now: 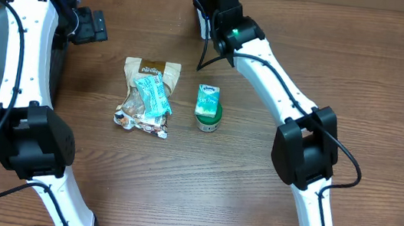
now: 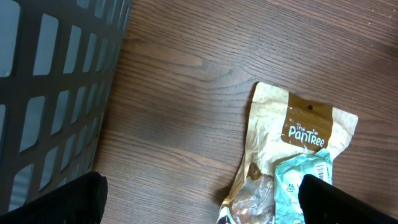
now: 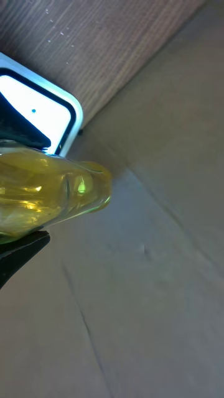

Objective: Scan the item barcode
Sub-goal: 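Hold the Vim bottle under the white scanner with the right gripper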

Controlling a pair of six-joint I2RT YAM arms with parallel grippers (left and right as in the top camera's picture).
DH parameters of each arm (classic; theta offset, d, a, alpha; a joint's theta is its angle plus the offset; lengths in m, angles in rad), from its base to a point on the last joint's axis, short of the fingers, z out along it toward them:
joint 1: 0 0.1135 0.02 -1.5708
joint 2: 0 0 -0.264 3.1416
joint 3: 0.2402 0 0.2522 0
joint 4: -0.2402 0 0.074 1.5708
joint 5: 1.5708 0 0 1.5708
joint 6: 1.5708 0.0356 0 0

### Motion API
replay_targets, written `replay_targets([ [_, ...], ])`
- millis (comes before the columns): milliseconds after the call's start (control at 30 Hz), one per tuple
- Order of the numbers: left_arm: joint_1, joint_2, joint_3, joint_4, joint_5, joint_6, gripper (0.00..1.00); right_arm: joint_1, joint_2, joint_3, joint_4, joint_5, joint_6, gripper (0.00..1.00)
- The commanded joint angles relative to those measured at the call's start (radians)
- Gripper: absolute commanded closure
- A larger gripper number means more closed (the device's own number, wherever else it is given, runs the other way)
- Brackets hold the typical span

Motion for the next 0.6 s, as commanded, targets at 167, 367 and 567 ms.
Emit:
replay_targets([
  [167,0.001,0.000,0.025,-0.001,0.004,0.019,0.00,0.002,0.037,0.012,0.014,-0.019,-0.003,0.96],
  [367,0.001,0.000,0.025,0.000,0.004,0.019,0.00,0.001,0.037,0.012,0.003,-0.031,0.001,0.96],
  [567,0.001,0.000,0.025,-0.001,0.004,0.019,0.01,-0.005,0.037,0.012,0.004,-0.030,0.001,0.96],
])
